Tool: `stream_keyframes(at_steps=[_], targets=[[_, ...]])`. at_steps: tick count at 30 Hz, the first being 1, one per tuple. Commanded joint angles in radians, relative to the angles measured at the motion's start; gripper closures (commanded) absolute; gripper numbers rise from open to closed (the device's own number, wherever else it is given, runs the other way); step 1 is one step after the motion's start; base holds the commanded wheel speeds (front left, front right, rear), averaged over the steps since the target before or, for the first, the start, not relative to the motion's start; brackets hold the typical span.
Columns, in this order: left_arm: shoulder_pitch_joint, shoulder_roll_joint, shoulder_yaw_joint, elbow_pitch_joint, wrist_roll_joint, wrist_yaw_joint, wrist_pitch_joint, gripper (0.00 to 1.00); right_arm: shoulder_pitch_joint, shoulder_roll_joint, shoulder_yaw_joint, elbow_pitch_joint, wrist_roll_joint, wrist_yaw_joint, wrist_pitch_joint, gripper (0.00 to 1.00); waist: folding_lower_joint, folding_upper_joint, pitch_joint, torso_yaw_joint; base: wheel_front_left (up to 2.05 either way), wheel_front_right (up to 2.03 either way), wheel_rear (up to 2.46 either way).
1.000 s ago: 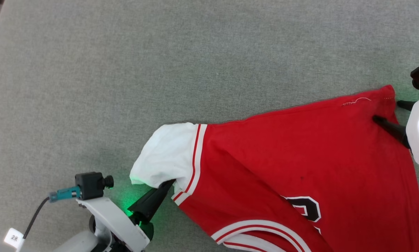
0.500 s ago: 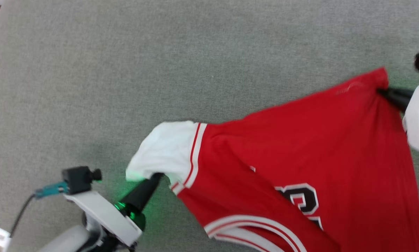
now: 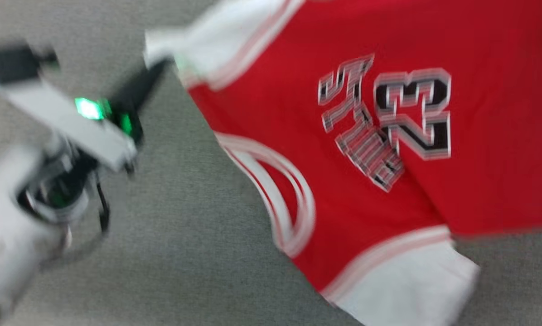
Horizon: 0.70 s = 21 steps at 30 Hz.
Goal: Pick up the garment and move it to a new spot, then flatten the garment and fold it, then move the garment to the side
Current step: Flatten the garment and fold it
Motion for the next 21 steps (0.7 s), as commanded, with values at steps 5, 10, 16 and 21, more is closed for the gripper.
stream_keyframes(at_steps=[5,10,16,21], targets=[[-0.315,-0.089,0.065,0.209,0.015,0.003,0.040,1.00,-0.213,0.099,-0.133,0.146,-0.087,-0.002,-0.076,1.00,0.0000,-0.0001,0.067,-0.052,0.00,0.00,0.00],[-0.663,-0.167,0.114,0.461,0.101,0.013,-0.012,1.00,-0.433,0.191,-0.252,0.293,-0.188,-0.002,-0.172,1.00,0.0000,-0.0001,0.112,-0.093,0.00,0.00,0.00],[-0.885,-0.232,0.164,0.640,0.116,0.004,-0.088,1.00,-0.585,0.252,-0.352,0.431,-0.267,-0.003,-0.268,1.00,0.0000,-0.0001,0.125,-0.119,0.00,0.00,0.00],[-0.791,-0.234,0.134,0.619,0.086,0.001,-0.048,1.00,-0.541,0.282,-0.303,0.500,-0.289,-0.003,-0.254,1.00,0.0000,-0.0001,0.127,-0.117,0.00,0.00,0.00]])
